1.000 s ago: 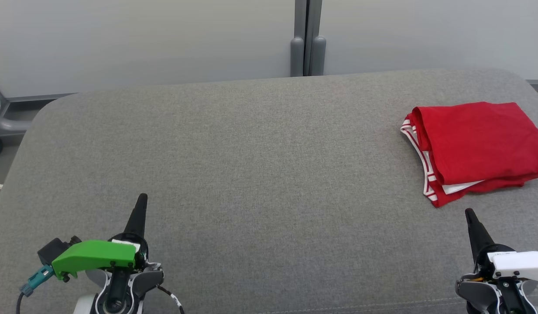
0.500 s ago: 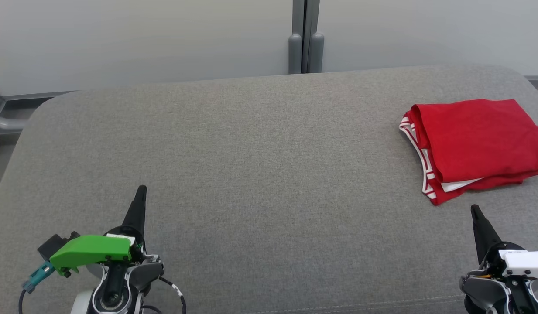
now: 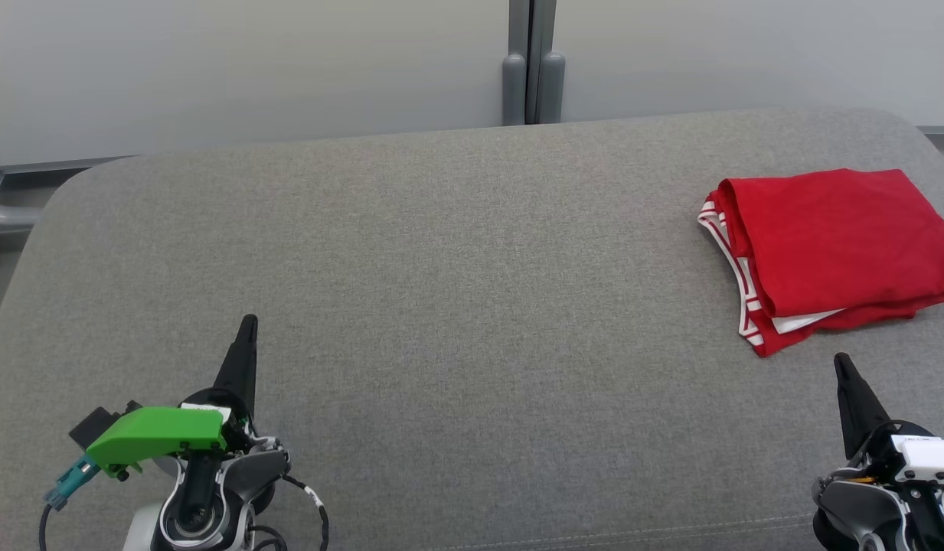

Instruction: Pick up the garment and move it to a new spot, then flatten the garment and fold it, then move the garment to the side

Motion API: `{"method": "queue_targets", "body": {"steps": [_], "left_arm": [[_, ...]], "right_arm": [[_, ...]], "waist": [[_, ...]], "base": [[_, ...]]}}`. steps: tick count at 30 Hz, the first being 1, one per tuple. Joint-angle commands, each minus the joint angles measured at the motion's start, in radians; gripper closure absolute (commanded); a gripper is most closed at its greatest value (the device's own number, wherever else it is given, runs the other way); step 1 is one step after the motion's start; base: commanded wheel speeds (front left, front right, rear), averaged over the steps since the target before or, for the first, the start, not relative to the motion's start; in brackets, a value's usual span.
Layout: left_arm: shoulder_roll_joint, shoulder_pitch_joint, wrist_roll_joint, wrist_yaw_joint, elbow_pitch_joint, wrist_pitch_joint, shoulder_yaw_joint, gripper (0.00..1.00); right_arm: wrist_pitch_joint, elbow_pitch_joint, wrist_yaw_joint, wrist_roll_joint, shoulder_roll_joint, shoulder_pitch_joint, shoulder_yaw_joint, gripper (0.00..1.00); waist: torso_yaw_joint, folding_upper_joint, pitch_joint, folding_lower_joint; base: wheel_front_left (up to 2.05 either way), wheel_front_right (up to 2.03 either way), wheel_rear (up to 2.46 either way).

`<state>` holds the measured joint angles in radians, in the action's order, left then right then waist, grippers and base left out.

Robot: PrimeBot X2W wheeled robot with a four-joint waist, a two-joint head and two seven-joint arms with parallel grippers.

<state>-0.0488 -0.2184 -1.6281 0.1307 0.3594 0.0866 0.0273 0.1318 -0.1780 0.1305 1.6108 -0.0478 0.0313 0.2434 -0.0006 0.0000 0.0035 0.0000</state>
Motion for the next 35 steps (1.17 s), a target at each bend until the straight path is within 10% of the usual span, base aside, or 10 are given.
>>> {"method": "queue_targets", "body": {"steps": [1,35], "left_arm": [[0.000,-0.018,-0.007,0.004,0.001,0.002,-0.005,1.00],[0.000,-0.016,-0.007,0.003,0.000,0.002,-0.004,1.00]], "right_arm": [[0.003,0.005,0.000,0.009,-0.004,0.010,0.002,1.00],[0.003,0.005,0.000,0.009,-0.004,0.010,0.002,1.00]], "waist": [[0.000,0.0000,0.000,0.0000],[0.000,0.0000,0.000,0.0000]], "base": [[0.00,0.00,0.00],[0.00,0.00,0.00]]}}
